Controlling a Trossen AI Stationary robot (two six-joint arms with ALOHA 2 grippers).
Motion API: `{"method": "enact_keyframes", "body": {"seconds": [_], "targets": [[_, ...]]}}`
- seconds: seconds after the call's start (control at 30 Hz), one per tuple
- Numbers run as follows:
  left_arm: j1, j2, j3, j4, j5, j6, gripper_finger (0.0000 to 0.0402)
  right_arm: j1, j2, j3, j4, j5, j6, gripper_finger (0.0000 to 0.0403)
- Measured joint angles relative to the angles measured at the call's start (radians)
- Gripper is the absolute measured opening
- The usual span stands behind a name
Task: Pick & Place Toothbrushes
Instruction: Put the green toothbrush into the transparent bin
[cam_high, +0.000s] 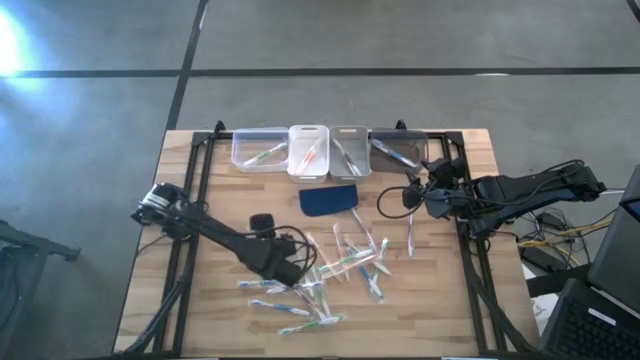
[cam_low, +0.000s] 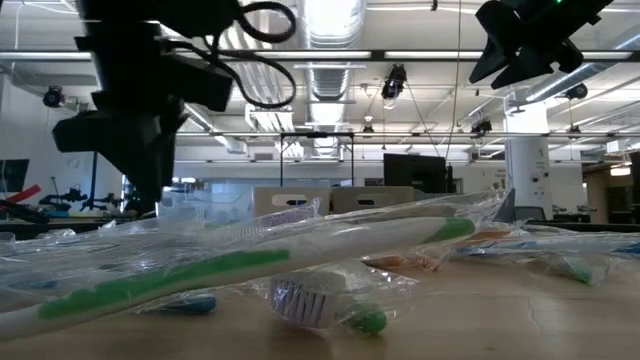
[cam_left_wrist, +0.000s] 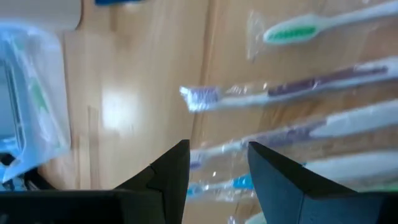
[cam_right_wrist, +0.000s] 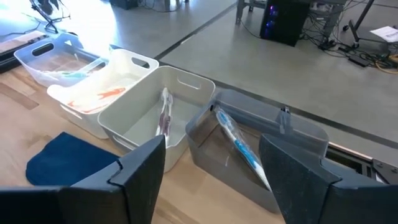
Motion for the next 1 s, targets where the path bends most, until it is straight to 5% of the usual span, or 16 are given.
{"method": "enact_keyframes", "body": {"seconds": [0.33,0.7,1.0], "targets": [[-0.059,-0.230,-0.137,0.046,-0.036,-0.167,0.0168,0.000,0.000,0.000,0.013,0.026,0.000,0.0230],[-0.012,-0.484,-0.376,0.591,-0.064,-0.170,0.0168,-0.001,0.000,0.000,0.018,0.054,0.000,0.0238],[0.048,-0.463,-0.399,0.727,0.070,0.206,0.0168,-0.001,0.000,-0.003,0.032,0.056,0.000,0.0263]]}}
